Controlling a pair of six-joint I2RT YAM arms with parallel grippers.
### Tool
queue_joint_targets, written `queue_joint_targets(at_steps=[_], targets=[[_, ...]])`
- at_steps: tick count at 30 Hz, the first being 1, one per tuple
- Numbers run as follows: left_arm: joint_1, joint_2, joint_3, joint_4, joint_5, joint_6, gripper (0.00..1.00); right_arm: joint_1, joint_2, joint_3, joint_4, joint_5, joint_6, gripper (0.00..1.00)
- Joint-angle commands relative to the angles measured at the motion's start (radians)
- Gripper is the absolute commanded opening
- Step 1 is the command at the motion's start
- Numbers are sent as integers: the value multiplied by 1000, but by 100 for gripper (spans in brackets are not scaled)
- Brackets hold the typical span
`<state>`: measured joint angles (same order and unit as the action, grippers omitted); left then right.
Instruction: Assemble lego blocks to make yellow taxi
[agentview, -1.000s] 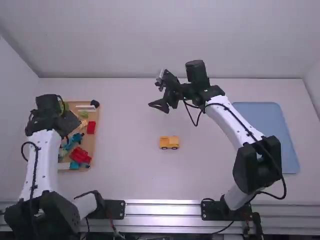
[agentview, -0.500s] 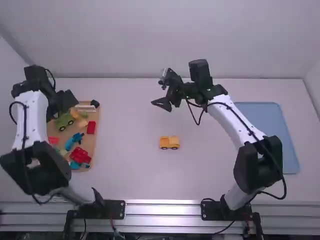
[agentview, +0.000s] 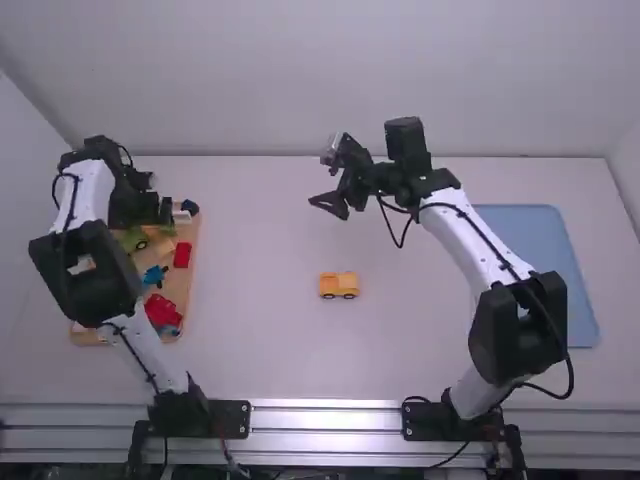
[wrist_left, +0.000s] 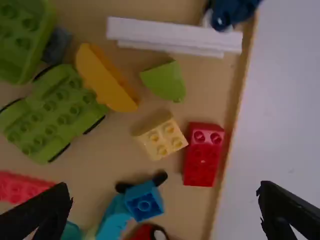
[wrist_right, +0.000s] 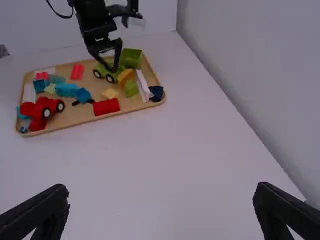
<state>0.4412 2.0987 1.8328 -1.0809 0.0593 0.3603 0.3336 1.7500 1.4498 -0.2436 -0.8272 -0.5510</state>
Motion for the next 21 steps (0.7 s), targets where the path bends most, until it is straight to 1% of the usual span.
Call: queue_joint_targets(at_steps=[1, 3, 4, 7, 8, 10, 13, 16, 21], targets=[[-9, 40, 18, -13, 12, 250, 99, -1, -9, 15, 0, 13, 1, 99], [-10, 64, 17, -20, 12, 346, 99, -1, -9, 15, 0, 14, 1, 99], [-10, 74, 12, -19, 11, 399, 96, 0, -9, 15, 0, 13, 1, 99], [-9, 80, -2, -10, 6, 505, 84, 1, -9, 15, 0, 14, 2, 99], [-8, 80, -10, -4, 0, 543, 78, -2, -9, 15, -1, 14, 1, 99], [-11, 80, -20, 4, 1, 598, 76, -6, -9, 15, -3, 14, 1, 99], [-8, 80, -44, 32, 6, 662, 70, -6, -9, 15, -5, 15, 1, 99], [-11, 80, -80, 67, 1, 690, 59, -6, -9, 15, -8, 17, 1, 99], [-6, 80, -157, 171, -42, 710, 58, -6, -9, 9, 0, 18, 0, 99]])
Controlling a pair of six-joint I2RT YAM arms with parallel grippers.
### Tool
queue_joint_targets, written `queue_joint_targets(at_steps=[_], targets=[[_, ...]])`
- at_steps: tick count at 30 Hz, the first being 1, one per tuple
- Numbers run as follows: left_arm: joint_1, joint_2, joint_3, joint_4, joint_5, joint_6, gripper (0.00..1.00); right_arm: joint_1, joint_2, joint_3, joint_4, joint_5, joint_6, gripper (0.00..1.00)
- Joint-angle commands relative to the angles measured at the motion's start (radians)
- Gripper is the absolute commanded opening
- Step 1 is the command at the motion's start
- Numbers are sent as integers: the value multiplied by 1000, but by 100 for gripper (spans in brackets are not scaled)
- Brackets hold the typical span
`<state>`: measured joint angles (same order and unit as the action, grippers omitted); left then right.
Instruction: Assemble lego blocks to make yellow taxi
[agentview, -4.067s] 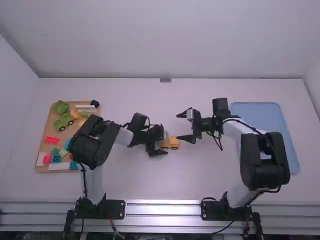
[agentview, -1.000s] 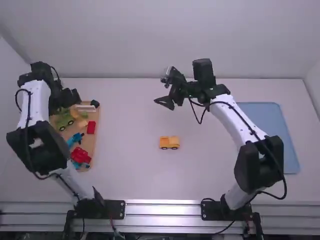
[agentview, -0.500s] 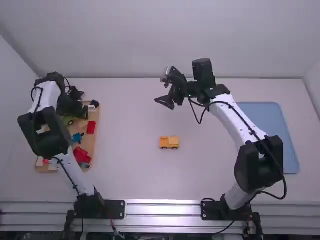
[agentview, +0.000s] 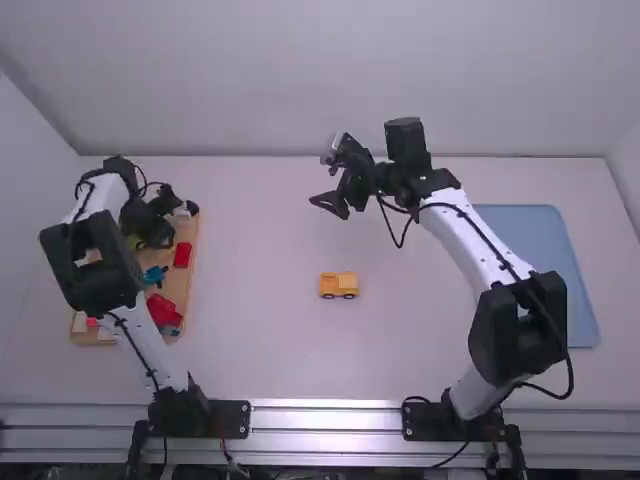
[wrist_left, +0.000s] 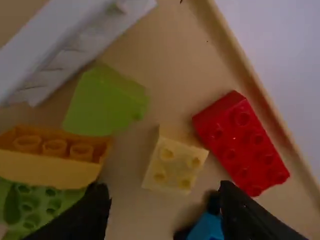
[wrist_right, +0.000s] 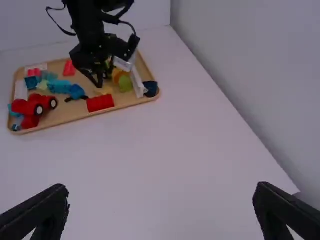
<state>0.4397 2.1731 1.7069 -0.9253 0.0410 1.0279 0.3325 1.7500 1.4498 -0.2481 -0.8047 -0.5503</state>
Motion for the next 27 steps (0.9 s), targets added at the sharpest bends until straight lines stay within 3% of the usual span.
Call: queue_joint_targets(at_steps=[1, 16, 21, 27], targets=[[-5, 6, -37, 24, -29, 43, 58, -5, -9, 9, 5, -5, 0, 99], [-8, 6, -195, 229, -32, 69, 46, -5, -9, 9, 9, -2, 0, 99], [-8, 6, -183, 222, -34, 23, 24, -5, -9, 9, 15, -1, 0, 99], [-6, 6, -84, 154, -31, -109, 28, -13, -9, 9, 29, -2, 0, 99]])
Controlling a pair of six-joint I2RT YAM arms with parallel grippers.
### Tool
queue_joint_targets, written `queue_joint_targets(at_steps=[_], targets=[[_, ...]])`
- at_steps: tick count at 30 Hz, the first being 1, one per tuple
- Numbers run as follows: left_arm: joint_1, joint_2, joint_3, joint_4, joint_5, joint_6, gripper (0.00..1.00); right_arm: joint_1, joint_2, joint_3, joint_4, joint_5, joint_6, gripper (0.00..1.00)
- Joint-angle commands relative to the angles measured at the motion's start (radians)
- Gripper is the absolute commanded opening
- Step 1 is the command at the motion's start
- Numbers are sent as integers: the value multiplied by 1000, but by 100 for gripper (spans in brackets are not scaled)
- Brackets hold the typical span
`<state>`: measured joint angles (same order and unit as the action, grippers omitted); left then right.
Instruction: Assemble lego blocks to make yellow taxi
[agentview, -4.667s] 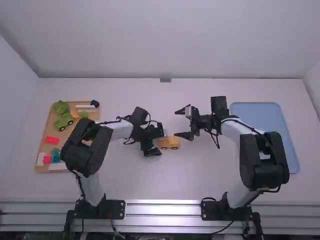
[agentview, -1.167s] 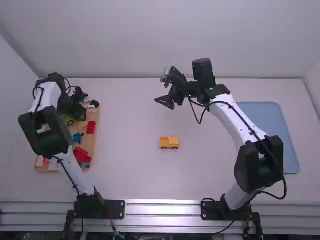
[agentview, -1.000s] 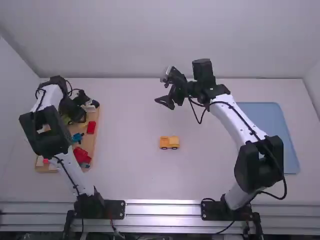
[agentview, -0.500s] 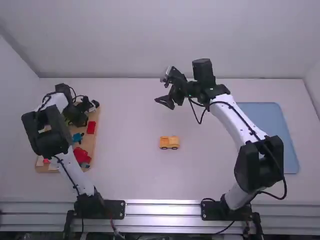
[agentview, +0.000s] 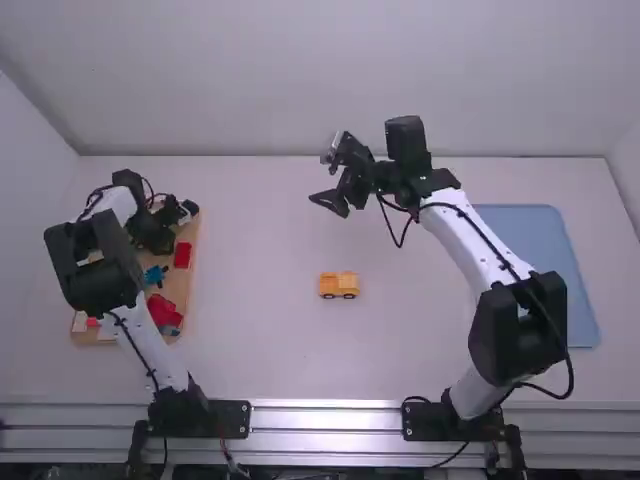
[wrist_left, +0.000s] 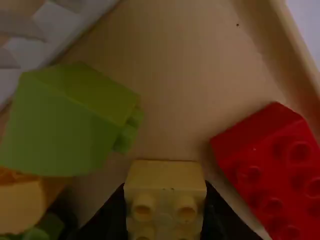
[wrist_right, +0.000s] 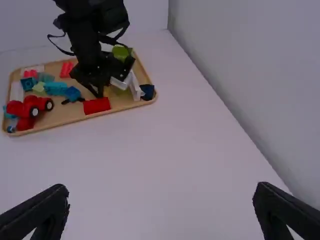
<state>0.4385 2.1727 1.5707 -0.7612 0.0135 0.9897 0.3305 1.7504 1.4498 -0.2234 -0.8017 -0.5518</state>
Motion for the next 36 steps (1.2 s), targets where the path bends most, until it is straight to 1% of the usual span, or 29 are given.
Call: queue_joint_targets(at_steps=[1, 2, 4, 5, 7, 9, 10, 12, 14, 17, 20, 21, 22, 23, 26, 28, 29, 30, 32, 33, 36], targets=[[-10, 6, 105, -59, -3, -116, 28, -12, -9, 9, 8, -4, 2, 99], [-10, 6, 111, -66, -3, -122, 28, -12, -9, 9, 8, -4, 2, 99], [-14, 6, 213, -172, 17, -206, 18, -12, -9, 9, 10, -5, 3, 99], [-11, 6, 273, -238, 63, -239, 11, -14, -9, 9, 10, -5, 2, 99], [-15, 2, 322, -302, 138, -245, 4, -22, -9, 9, 10, -6, 3, 99], [-24, -23, 342, -338, 245, -232, 2, -24, -9, 9, 18, -5, 18, 99], [-24, -26, 341, -338, 261, -230, 2, -24, -9, 9, 19, -5, 22, 99], [-35, -66, 297, -316, 321, -202, 2, -24, -9, 9, 35, -5, 52, 99], [-50, -98, 247, -286, 319, -208, 2, -31, -9, 9, 40, -6, 58, 99], [-98, -165, 129, -231, 292, -214, 2, -42, -9, 9, 43, -6, 58, 99], [-177, -263, -27, -143, 282, -208, 2, -44, -9, 9, 42, -6, 58, 99], [-187, -273, -42, -133, 282, -208, 2, -44, -9, 9, 42, -7, 58, 99], [-223, -305, -89, -97, 281, -204, 2, -44, -9, 9, 39, -9, 58, 99], [-286, -350, -148, -78, 282, -134, 2, -49, -9, 9, 33, -10, 58, 99], [-395, -388, -211, -66, 286, -10, 2, -56, -9, 9, 24, -11, 58, 99], [-499, -391, -241, -64, 281, 74, 2, -56, -9, 9, 11, -13, 58, 99], [-515, -391, -245, -65, 281, 83, 2, -56, -9, 9, 8, -13, 58, 99], [-584, -391, -263, -64, 270, 108, 2, -57, -9, 9, 1, -13, 58, 99], [-668, -388, -290, -37, 227, 99, 2, -65, -10, 9, -15, -13, 58, 99], [-680, -387, -295, -29, 223, 98, 2, -66, -10, 9, -18, -13, 58, 99], [-776, -385, -354, 51, 179, 100, 2, -70, -10, 9, -32, -62, 54, 99]])
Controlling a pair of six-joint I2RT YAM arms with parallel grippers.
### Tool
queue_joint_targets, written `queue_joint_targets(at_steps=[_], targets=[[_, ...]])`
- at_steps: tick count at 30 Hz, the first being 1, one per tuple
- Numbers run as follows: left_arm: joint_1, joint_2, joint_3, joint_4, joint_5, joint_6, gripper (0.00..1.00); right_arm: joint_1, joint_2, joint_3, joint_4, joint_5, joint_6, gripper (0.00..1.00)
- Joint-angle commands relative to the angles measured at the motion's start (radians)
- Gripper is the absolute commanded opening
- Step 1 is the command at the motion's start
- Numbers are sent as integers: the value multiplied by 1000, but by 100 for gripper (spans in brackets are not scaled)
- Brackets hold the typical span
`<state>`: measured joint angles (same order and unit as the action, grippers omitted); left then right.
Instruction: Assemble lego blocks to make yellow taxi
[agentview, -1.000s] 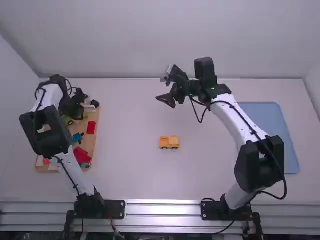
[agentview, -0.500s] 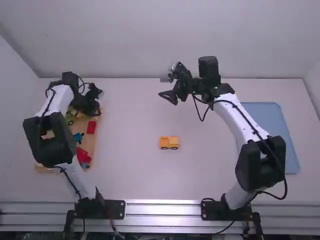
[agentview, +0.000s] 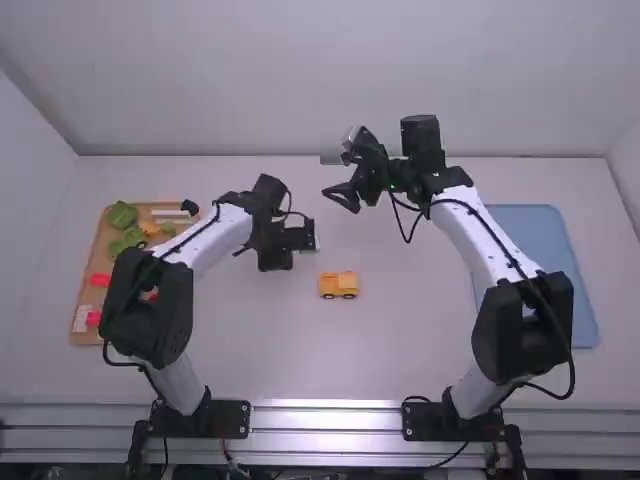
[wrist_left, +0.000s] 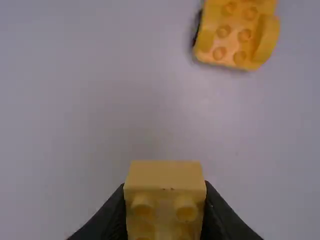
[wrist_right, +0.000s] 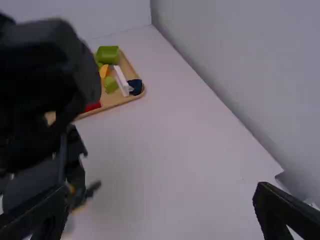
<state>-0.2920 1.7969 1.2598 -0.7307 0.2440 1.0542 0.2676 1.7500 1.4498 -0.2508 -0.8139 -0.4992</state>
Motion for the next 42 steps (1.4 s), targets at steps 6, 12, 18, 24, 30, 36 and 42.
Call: queue_joint_targets(at_steps=[6, 12, 18, 24, 30, 36, 42], targets=[[-88, -9, -132, 101, -24, 36, 2, -42, -9, 9, -20, -103, 2, 99], [-87, -9, -212, 213, 3, 34, 2, -73, -9, 9, -19, -186, 1, 99], [-78, 12, -254, 301, -1, -12, 2, -79, -9, 9, -20, -201, 1, 99], [-80, 66, -253, 319, -68, -22, 2, -64, -9, 9, -21, -199, 1, 99], [-76, 70, -253, 347, -80, -36, 36, -63, -9, 9, -21, -200, 2, 99], [-77, 70, -253, 345, -77, -36, 99, -69, -9, 9, -24, -200, 2, 99], [-40, 70, -253, 363, 5, -62, 99, -69, -9, 9, -24, -200, 2, 99]])
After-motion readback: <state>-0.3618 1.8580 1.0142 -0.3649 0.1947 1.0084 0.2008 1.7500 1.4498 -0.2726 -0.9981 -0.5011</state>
